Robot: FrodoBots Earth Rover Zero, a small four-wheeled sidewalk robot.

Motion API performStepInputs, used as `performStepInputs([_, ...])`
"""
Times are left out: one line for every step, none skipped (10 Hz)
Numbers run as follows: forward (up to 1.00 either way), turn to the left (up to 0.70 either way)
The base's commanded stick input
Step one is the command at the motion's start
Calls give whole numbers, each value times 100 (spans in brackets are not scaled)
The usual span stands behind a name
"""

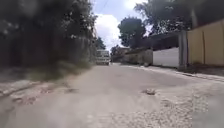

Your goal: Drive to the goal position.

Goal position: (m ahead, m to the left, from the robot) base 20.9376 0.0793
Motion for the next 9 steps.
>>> performStepInputs([100, -2])
performStepInputs([100, -3])
performStepInputs([100, -6])
performStepInputs([100, -8])
performStepInputs([100, -11])
performStepInputs([100, -32])
performStepInputs([100, -40])
performStepInputs([100, -40])
performStepInputs([100, -40])
